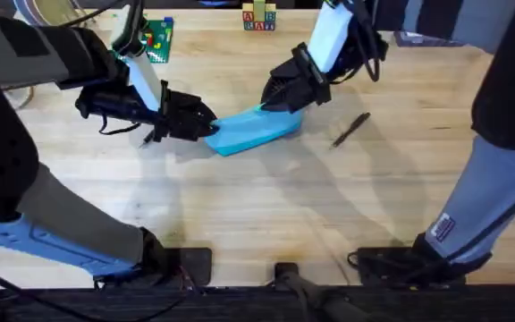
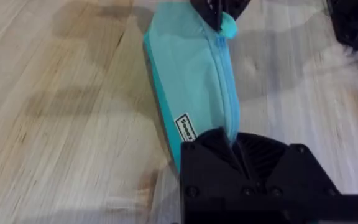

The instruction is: Unzip the bag, pick up the pens from the table one at a time and place them inside, then zip the bag closed.

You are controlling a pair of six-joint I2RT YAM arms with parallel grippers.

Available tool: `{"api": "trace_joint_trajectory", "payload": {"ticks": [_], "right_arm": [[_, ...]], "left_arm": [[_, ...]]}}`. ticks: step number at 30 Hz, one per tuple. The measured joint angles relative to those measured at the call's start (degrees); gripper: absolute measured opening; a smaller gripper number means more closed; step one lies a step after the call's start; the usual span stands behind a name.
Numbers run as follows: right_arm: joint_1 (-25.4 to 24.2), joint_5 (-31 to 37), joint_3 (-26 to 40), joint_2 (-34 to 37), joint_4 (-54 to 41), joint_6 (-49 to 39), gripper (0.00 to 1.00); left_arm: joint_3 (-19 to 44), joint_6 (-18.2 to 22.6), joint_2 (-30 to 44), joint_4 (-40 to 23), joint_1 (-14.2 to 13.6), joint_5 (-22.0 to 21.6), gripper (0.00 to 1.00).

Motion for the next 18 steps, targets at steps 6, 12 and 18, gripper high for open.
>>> {"api": "trace_joint_trajectory", "payload": {"ticks": [6,12,18], "right_arm": [[3.2,-0.2,0.0,0.0,3.1,0.0,0.029],[7.1,-0.2,0.0,0.0,9.6,0.1,0.030],[10.3,-0.1,0.0,0.0,18.0,6.2,0.030]], "left_arm": [[0.0,0.0,0.0,0.0,0.0,-0.2,0.042],[0.0,0.0,0.0,0.0,0.0,-0.2,0.042],[0.0,0.0,0.0,0.0,0.0,-0.2,0.042]]}}
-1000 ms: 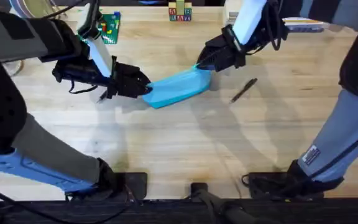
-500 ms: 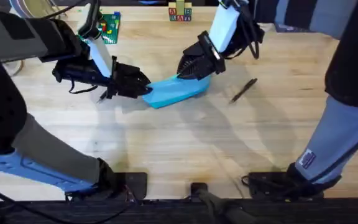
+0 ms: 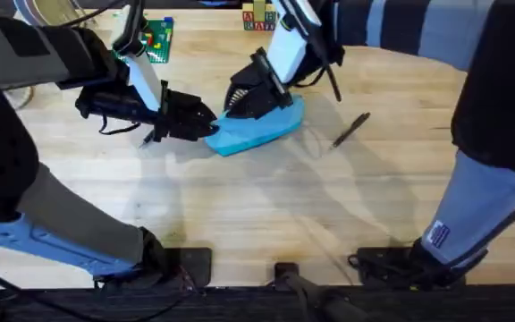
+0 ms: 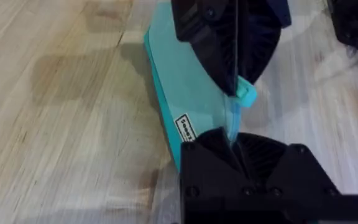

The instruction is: Unzip the bag, pick up the pens from the table one at a time and place them inside, then zip the bag closed.

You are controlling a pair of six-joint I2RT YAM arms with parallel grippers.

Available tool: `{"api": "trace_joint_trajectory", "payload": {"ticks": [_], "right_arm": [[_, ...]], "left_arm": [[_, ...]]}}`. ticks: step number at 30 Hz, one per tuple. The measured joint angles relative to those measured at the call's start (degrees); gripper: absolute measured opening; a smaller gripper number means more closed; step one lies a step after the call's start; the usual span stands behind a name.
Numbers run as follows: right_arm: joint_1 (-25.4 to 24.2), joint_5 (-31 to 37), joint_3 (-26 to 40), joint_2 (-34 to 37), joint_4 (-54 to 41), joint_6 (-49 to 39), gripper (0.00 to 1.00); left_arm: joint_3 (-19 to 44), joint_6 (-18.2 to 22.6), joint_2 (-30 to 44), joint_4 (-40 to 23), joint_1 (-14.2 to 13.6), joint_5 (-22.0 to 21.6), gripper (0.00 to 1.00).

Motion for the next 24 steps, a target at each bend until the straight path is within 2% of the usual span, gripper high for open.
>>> {"api": "trace_joint_trajectory", "payload": {"ticks": [9,24], "right_arm": [[2.7,0.7,0.0,0.0,3.9,4.5,0.030],[2.8,0.8,0.0,0.0,4.1,4.9,0.031]], "left_arm": [[0.0,0.0,0.0,0.0,0.0,0.0,0.042],[0.0,0.0,0.0,0.0,0.0,0.0,0.042]]}}
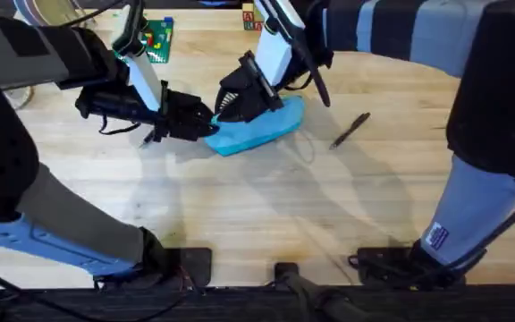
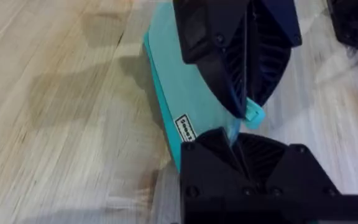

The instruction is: Unzip the bag, pick up the pens from the table one at a time and place them inside, then zip the bag closed.

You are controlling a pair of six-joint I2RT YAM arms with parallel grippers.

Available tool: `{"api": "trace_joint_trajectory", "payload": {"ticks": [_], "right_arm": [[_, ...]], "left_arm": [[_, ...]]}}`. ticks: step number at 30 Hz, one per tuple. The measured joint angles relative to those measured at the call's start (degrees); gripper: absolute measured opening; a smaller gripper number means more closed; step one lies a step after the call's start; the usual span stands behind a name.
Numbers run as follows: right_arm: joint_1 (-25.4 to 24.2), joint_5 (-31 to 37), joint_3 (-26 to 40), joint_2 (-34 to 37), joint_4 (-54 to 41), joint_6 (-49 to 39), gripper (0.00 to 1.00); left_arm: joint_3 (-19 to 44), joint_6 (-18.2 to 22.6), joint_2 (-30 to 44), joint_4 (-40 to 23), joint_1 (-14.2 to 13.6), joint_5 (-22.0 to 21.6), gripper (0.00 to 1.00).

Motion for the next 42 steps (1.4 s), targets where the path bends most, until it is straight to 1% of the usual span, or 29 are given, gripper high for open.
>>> {"api": "trace_joint_trajectory", "payload": {"ticks": [7,8,9,11,14,15,16,18,31,35,39,42], "right_arm": [[0.0,0.0,0.0,0.0,0.0,0.1,0.031],[0.0,0.0,0.0,0.0,0.0,0.4,0.055],[0.0,-0.1,0.0,0.0,0.0,0.5,0.157],[0.2,-0.5,0.0,0.0,0.0,0.6,0.459],[0.7,-0.8,0.0,0.0,0.0,0.8,0.876],[0.8,-0.9,0.0,0.0,0.0,0.7,0.965],[0.9,-1.1,0.0,0.0,0.0,0.7,0.985],[1.0,-1.1,0.0,0.0,0.0,0.8,0.993],[1.0,-1.5,0.0,0.0,0.0,0.8,0.995],[-0.1,-1.5,0.0,0.0,-1.3,0.7,0.996],[-2.2,-1.5,0.0,0.0,-3.8,0.8,0.996],[-3.9,-0.1,0.0,-0.2,-5.8,0.8,0.996]], "left_arm": [[0.0,0.0,0.0,0.0,0.0,0.0,0.042],[0.0,0.0,0.0,0.0,0.0,0.0,0.042],[0.0,0.0,0.0,0.0,0.0,0.0,0.042],[0.0,0.0,0.0,0.1,0.0,0.1,0.042],[0.0,0.0,0.0,0.1,0.0,0.2,0.042],[0.0,0.0,0.0,0.1,0.0,0.2,0.042],[0.0,0.0,0.0,0.1,0.0,0.2,0.042],[0.0,0.0,0.0,0.2,0.0,0.2,0.042],[0.0,0.0,0.0,0.2,0.0,0.2,0.042],[0.0,0.0,0.0,0.2,0.0,0.2,0.042],[0.0,0.0,0.0,0.2,0.0,0.2,0.042],[0.0,0.0,0.0,0.2,0.0,0.2,0.042]]}}
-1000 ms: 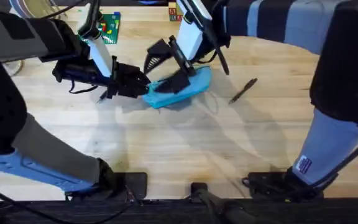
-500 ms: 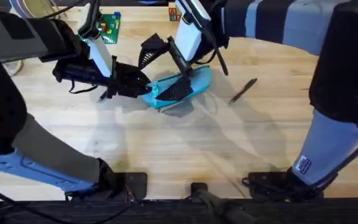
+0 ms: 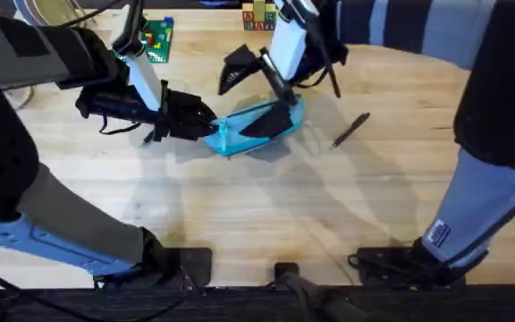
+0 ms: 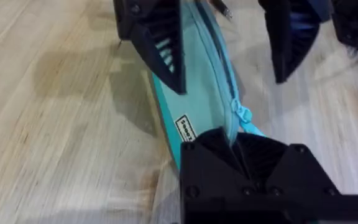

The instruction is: Unzip the bag, pick up the pens from the table one at a time and place them inside, then zip the bag closed.

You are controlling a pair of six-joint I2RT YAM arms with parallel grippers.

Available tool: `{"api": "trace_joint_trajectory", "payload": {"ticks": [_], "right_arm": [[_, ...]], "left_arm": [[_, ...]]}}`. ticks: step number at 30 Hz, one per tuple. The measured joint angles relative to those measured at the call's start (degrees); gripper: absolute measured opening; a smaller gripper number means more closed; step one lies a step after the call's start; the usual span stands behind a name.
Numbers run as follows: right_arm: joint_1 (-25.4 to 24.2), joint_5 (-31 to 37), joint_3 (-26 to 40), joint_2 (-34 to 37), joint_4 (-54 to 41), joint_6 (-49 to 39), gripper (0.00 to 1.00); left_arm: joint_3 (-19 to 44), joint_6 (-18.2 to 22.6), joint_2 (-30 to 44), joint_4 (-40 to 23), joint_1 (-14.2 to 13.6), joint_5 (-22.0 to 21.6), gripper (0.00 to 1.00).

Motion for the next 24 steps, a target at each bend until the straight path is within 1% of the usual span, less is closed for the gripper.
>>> {"api": "trace_joint_trajectory", "payload": {"ticks": [1,2,3,10,11,19,20,22,23,24], "right_arm": [[-0.6,1.1,0.0,-0.3,-0.8,0.0,0.996],[-2.0,4.6,0.0,-2.4,-2.6,0.0,0.996],[-2.4,6.0,0.0,-3.7,-3.3,0.0,0.996],[-5.3,13.1,0.1,-11.1,-8.5,0.2,0.996],[-7.4,15.3,0.1,-12.7,-11.9,0.2,0.996],[-12.2,18.7,0.1,-15.7,-17.6,0.2,0.996],[-13.8,20.2,0.1,-16.8,-18.9,0.2,0.996],[-14.6,21.3,0.1,-17.2,-19.7,0.2,0.996],[-15.5,22.8,0.1,-17.4,-20.7,0.2,0.996],[-15.7,23.1,0.1,-17.4,-20.9,0.2,0.996]], "left_arm": [[0.0,0.0,0.0,0.0,0.0,0.0,0.042],[0.0,0.0,0.0,0.0,0.0,0.0,0.042],[0.0,0.0,0.0,0.0,0.0,0.0,0.042],[0.0,0.0,0.0,0.0,0.0,0.0,0.042],[0.0,0.0,0.0,0.0,0.0,0.0,0.042],[0.0,0.0,0.0,0.0,0.0,0.0,0.042],[0.0,0.1,0.0,0.0,0.0,0.0,0.132],[0.0,0.1,0.0,-0.2,0.0,0.0,0.292],[0.0,0.1,0.0,-0.2,0.0,0.0,0.673],[0.0,0.2,0.0,-0.2,0.0,0.0,0.757]]}}
